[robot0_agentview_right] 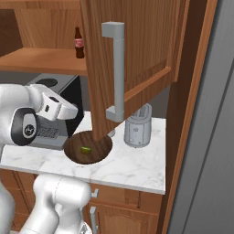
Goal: Open the cabinet. Pick the kiwi and banana from the cabinet and place them into the bowl. Then close the cabinet.
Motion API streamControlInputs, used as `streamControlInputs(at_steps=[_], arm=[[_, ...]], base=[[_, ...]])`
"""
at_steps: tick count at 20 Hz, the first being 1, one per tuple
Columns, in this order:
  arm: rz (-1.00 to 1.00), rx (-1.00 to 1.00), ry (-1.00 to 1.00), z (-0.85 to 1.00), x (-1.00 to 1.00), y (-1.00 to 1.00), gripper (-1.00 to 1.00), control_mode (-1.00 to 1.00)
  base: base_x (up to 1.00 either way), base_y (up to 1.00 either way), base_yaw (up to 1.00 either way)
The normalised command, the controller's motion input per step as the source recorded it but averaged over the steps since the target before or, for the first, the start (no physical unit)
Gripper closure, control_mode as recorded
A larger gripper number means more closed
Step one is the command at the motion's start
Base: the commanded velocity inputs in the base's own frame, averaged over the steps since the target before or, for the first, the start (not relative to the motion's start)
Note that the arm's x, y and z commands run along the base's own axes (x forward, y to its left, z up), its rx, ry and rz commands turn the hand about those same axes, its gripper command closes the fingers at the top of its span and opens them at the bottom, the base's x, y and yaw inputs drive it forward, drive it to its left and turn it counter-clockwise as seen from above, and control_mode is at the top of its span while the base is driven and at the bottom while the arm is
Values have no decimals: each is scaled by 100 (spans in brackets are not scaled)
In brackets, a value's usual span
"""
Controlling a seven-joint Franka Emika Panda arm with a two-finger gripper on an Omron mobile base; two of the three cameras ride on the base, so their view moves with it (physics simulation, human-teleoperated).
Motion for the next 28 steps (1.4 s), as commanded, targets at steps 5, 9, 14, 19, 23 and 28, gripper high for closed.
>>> streamControlInputs(at_steps=[5,9,14,19,23,28], arm=[[-16,-7,0,73,-31,-38,-100,-100],[-10,-6,0,59,-23,-44,-100,-100],[0,-11,3,15,0,-14,-100,-100],[0,-13,0,0,5,0,-100,-100],[0,-20,6,0,34,8,-100,-100],[0,-8,7,10,37,1,-100,-100]], base=[[0,0,0],[0,0,0],[0,0,0],[0,0,0],[0,0,0],[0,0,0]])
